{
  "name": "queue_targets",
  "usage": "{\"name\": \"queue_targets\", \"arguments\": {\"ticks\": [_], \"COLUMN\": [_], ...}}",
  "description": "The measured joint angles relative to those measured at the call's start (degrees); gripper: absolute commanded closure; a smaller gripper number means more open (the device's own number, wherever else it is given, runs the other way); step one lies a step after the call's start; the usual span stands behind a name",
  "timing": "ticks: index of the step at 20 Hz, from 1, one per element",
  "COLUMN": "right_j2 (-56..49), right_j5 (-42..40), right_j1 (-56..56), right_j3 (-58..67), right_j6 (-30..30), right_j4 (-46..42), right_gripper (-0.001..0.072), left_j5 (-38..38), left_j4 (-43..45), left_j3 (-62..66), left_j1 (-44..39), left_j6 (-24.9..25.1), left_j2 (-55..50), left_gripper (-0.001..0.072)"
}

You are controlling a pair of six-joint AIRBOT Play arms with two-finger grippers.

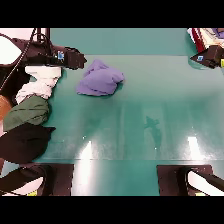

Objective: Fold the shirts.

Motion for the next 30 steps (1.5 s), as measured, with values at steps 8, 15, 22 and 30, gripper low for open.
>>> {"name": "queue_targets", "arguments": {"ticks": [8, 15, 22, 30], "right_j2": [0.00, 0.00, 0.00, 0.00], "right_j5": [-0.02, -0.17, -1.86, 0.48], "right_j1": [0.00, 0.00, 0.00, 0.15], "right_j3": [0.00, 0.00, 0.00, 0.00], "right_j6": [0.00, 0.00, 0.02, 0.02], "right_j4": [0.00, 0.00, 0.00, 0.04], "right_gripper": [0.0699, 0.0699, 0.0698, 0.0698], "left_j5": [0.00, 1.88, 5.22, 9.03], "left_j4": [0.00, -0.02, 11.41, 16.22], "left_j3": [0.00, 0.00, 0.00, 0.00], "left_j1": [0.00, 0.00, 0.15, 4.09], "left_j6": [0.02, 0.02, -4.00, -6.80], "left_j2": [0.00, 0.00, -7.15, -27.56], "left_gripper": [0.0684, 0.0482, 0.0139, 0.0139]}}
